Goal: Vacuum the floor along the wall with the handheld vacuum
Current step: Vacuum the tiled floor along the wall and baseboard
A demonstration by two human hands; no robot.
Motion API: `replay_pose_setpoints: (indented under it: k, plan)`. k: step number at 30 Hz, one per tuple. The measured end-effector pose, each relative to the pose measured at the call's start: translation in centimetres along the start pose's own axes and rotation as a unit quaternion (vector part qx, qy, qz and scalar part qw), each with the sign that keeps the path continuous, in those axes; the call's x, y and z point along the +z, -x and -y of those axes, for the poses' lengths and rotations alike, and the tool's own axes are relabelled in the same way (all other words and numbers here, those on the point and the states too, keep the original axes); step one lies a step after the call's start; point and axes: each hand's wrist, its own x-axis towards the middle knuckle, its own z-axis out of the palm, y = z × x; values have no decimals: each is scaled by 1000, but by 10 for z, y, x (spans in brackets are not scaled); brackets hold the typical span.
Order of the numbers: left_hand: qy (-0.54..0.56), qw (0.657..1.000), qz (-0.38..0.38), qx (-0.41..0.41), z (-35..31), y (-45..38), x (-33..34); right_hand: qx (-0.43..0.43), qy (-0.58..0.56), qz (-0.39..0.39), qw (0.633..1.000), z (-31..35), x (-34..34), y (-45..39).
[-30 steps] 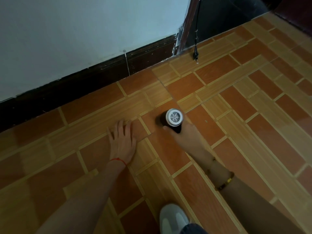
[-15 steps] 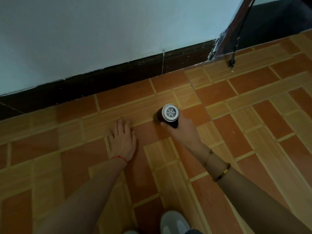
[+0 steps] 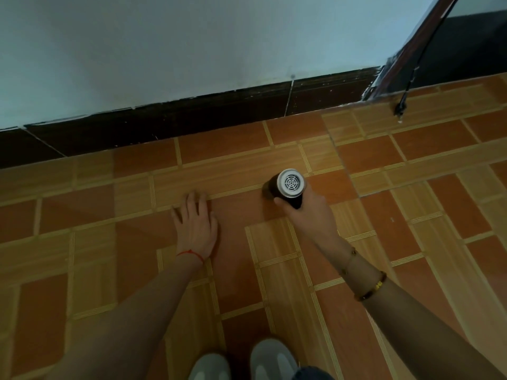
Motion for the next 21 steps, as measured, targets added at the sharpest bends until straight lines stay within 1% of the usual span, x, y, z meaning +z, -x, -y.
replay_pose_setpoints:
  k: [2,4,8,11,13,18,21]
  plan:
    - [5,1000,-3,-9,4,2,0,5,-1,-11,1000,-1,-2,2]
    - [8,1000,-2,-19,7,5,1,-5,1,2,1000,1,0,4]
    - [10,999,-9,-29,15,8,3,-26,-3,79,997,15,10,11]
    - [9,1000,-13,-21,20,11,5,-50,-6,107,993,22,21,12]
    - [8,1000,-14,-16,21,13,6,-51,-12,100,994,25,22,9]
    - [-4,1000,-19,-12,28,14,5,-30,-33,49,998,30,19,-11]
    - [-16,999,-24,-21,38,15,2,-38,-39,45,997,35,23,-19]
